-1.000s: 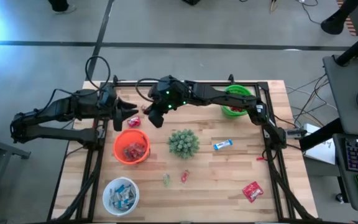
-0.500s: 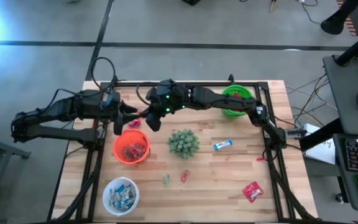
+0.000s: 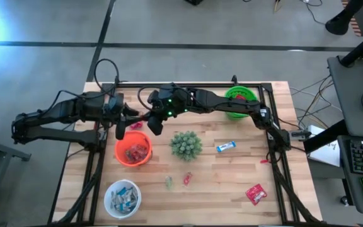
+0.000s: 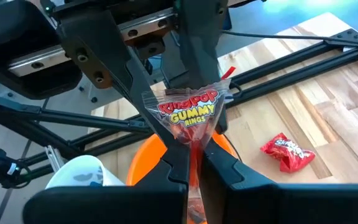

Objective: Sort candy
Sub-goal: Put the red gummy into the orange bucket

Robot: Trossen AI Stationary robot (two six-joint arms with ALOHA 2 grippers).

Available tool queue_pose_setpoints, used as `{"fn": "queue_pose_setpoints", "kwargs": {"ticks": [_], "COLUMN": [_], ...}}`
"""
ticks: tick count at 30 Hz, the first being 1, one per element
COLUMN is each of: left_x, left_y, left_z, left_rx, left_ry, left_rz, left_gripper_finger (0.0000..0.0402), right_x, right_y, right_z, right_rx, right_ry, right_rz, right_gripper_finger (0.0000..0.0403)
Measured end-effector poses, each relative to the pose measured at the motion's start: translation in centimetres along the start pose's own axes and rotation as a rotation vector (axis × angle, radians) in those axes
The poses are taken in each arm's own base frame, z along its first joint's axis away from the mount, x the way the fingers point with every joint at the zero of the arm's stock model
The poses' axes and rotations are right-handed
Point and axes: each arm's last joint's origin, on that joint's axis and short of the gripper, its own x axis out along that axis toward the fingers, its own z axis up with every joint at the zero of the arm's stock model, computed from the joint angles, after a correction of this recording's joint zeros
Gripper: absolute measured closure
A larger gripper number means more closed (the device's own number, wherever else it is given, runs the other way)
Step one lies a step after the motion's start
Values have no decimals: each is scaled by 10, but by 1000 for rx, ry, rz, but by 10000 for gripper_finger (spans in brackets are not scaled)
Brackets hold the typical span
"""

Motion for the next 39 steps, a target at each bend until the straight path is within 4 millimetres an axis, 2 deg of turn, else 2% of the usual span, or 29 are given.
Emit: {"fn": "queue_pose_setpoints", "kwargs": {"ticks": [9, 18, 25, 29, 35, 39], "left_x": [0, -2, -8, -15, -23, -30], "left_y": [-1, -3, -7, -7, -8, -7], "left_z": [1, 1, 8, 8, 9, 9], "left_rx": [18, 18, 7, 13, 13, 8], "left_ry": [4, 7, 0, 50, 71, 104], "left_rz": [-25, -95, -181, -167, -165, -131], "left_gripper_finger": [394, 396, 398, 399, 401, 401], "right_x": [1, 1, 1, 3, 5, 8], "right_y": [3, 7, 11, 14, 16, 28], "right_z": [-2, -3, -2, 0, -2, -9], "right_rx": [25, 19, 18, 13, 51, 55], "right_ry": [11, 24, 15, -19, -19, 28], "right_rz": [11, 39, 97, 98, 99, 177], "right_gripper_finger": [394, 390, 326, 292, 276, 275]}}
